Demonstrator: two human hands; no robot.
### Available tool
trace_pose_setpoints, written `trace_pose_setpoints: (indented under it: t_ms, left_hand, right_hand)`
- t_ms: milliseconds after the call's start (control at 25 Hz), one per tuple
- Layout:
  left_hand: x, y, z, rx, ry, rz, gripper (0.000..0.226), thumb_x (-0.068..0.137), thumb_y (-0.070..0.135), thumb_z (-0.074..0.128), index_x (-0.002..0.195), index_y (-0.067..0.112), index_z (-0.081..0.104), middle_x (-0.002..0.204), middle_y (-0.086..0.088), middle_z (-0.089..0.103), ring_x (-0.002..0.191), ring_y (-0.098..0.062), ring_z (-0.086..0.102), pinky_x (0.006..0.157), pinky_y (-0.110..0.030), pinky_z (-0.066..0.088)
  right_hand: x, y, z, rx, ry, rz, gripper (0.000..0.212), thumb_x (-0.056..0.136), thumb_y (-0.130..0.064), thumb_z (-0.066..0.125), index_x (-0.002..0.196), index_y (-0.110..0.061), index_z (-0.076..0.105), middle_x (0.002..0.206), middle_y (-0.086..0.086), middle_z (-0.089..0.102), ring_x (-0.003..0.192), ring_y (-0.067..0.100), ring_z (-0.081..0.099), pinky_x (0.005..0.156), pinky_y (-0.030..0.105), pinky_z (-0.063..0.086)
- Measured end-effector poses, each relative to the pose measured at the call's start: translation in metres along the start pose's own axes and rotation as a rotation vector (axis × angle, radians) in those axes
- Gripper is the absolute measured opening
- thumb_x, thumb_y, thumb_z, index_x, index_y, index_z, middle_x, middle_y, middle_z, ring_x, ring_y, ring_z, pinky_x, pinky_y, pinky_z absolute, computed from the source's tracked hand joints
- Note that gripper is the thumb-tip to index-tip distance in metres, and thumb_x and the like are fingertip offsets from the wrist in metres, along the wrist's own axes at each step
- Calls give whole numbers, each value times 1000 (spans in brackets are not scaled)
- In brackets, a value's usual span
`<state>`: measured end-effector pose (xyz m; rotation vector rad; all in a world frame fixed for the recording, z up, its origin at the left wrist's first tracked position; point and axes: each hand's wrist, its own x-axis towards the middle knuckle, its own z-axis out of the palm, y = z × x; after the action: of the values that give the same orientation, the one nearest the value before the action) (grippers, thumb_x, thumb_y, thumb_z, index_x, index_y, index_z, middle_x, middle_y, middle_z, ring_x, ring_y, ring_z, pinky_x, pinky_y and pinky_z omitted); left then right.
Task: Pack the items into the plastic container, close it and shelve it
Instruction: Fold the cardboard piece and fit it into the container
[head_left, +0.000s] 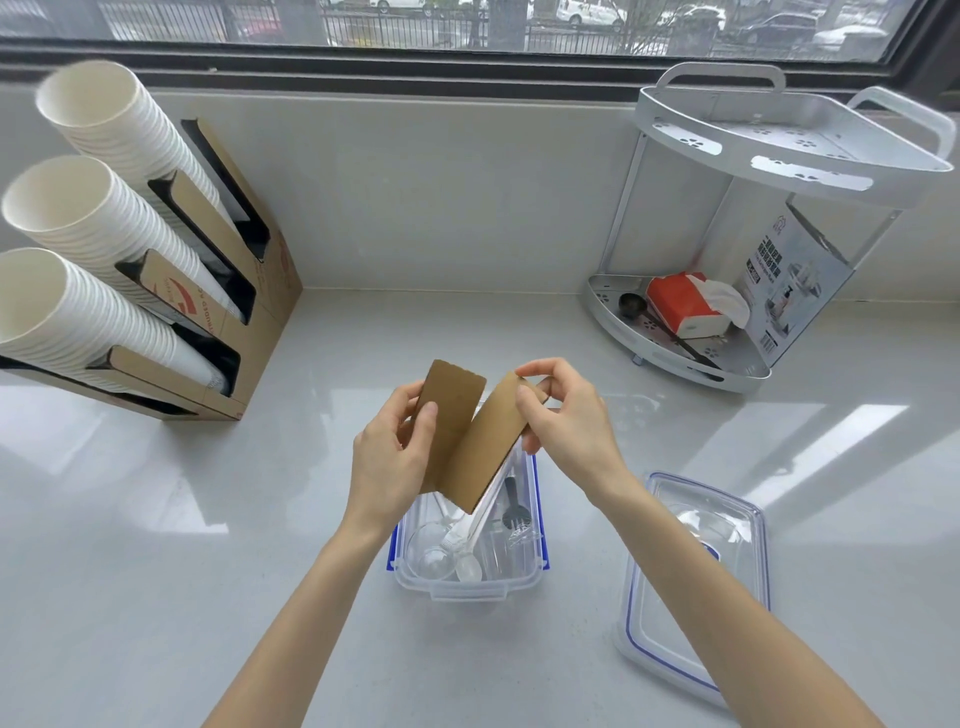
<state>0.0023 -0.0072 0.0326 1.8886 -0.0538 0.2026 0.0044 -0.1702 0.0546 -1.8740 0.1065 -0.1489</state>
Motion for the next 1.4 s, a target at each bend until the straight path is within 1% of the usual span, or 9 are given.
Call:
trace_pose_setpoints:
  t_ms: [200,400,560,720,840,1000,1120,1240,1400]
  left_hand:
    - [0,2,2,-85,-92,-170,18,93,26,40,91,36,54,82,0,65,70,-15,56,65,-30,45]
    - [-6,5,1,-333,-279,-319,11,89,31,47,94,33,57,86,8,67,67,-2,65,55,-20,52]
    - [-5,3,-5,-324,-301,-307,17,87,21,54,98,34,53,87,4,67,66,-2,66,52,-18,52]
    - [-3,-3,-12,-218,-195,-308,16,90,21,48,99,34,52,88,5,66,69,-9,64,54,-23,52]
    - [-6,-14,-20,-76,-100,-282,19,90,19,46,106,28,54,90,7,63,77,-13,60,62,-27,49]
    - [-14,-28,-27,122,-10,-268,22,89,19,46,109,24,54,81,13,58,73,-5,55,58,-23,43]
    - [-20,-32,-24,220,17,-248,25,89,17,46,112,18,53,83,4,56,75,-15,53,60,-27,40]
    - [-22,-34,-23,269,20,-237,26,89,17,43,114,16,51,89,1,54,78,-22,52,63,-29,38]
    - [-23,-37,-24,319,12,-222,26,89,16,43,114,16,51,92,-1,55,82,-27,52,70,-33,41]
  right_hand:
    - [1,2,5,81,-81,-14,8,88,-15,52,94,-20,55,68,-2,49,37,2,53,42,11,44]
    - [5,10,11,-24,-71,-56,14,83,-20,61,93,-25,53,71,-7,51,56,11,54,48,12,43]
    - [9,13,24,-141,-28,-89,15,80,-29,64,89,-25,53,75,-10,51,59,10,51,58,19,42]
    - [7,16,43,-244,-102,-87,27,82,-35,60,102,-18,54,94,-4,50,63,8,53,71,26,43]
    - [0,24,50,-272,-219,-59,34,84,-28,57,115,-16,50,96,-3,50,66,6,50,74,21,37]
    - [-14,42,56,-530,-484,-33,36,84,-22,54,119,-13,51,112,6,57,88,17,52,80,29,43]
    - [-27,56,70,-830,-670,-79,41,83,-19,54,124,-13,51,124,12,52,113,30,45,93,41,42]
    - [-32,59,82,-969,-665,-161,35,85,-17,52,120,-15,56,120,13,57,111,33,41,92,41,37]
    - [-28,58,72,-898,-563,-165,26,90,-14,45,106,-17,65,109,9,66,110,30,43,81,36,34]
